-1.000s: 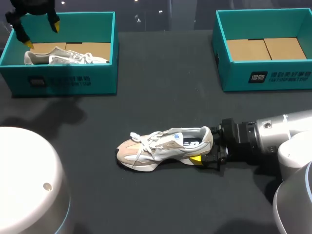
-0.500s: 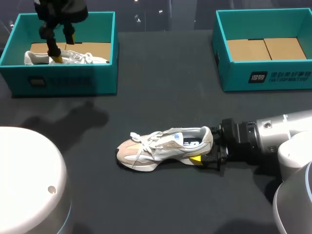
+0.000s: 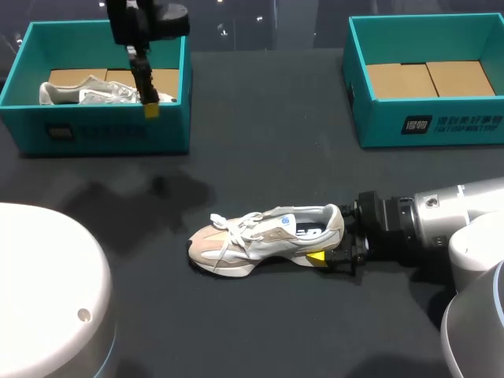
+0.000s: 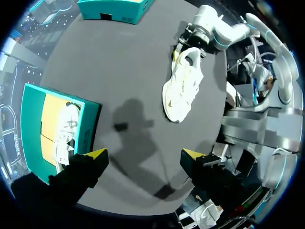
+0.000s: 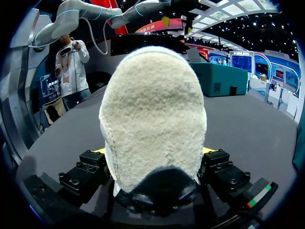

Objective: Take the shoe out of the shoebox, open the shoe tongue, remove and reinsert the insole, then place the shoe into the shoebox

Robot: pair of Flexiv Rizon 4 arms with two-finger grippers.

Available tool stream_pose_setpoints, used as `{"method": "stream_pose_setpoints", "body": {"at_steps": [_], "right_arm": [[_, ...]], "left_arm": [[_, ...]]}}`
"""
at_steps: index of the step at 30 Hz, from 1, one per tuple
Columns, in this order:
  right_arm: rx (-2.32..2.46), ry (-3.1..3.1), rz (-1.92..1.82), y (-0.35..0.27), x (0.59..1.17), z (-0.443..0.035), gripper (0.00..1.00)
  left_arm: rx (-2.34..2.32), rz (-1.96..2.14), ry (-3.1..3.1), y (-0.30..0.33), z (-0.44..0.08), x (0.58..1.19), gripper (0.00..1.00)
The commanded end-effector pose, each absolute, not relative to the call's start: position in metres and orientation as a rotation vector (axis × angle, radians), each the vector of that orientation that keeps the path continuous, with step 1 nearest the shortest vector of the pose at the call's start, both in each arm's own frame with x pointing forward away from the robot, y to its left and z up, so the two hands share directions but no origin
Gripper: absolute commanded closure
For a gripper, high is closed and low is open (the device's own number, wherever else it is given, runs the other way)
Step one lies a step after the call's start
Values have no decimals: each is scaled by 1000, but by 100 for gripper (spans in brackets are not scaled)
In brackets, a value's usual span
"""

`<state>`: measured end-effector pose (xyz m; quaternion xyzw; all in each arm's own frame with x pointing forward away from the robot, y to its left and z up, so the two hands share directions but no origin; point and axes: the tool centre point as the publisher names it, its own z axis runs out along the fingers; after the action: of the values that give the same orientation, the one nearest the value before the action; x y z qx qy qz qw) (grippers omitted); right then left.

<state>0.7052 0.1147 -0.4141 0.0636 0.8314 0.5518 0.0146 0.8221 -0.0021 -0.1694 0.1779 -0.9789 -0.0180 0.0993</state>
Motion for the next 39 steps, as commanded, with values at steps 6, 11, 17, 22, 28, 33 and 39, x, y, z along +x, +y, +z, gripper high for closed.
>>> {"method": "stream_pose_setpoints", "body": {"at_steps": [6, 11, 17, 22, 28, 33, 39], "right_arm": [[199, 2591, 1712, 115, 705, -413, 100], [199, 2591, 1712, 115, 705, -413, 100], [199, 2591, 1712, 115, 705, -413, 100], [199, 2591, 1712, 115, 705, -413, 100], [199, 2591, 1712, 115, 705, -413, 100], [199, 2591, 1712, 115, 705, -413, 100], [199, 2591, 1712, 115, 705, -413, 100]], "left_arm": [[1217, -163, -2847, -13, -172, 808, 0], [1217, -163, -2847, -13, -172, 808, 0], [1395, -182, -2745, -29, -177, 779, 0], [1579, -214, -2690, -51, -194, 751, 0], [1747, -230, -2648, -79, -210, 726, 0], [1718, -249, -2630, -88, -212, 720, 0], [1718, -249, -2630, -88, -212, 720, 0]]}}
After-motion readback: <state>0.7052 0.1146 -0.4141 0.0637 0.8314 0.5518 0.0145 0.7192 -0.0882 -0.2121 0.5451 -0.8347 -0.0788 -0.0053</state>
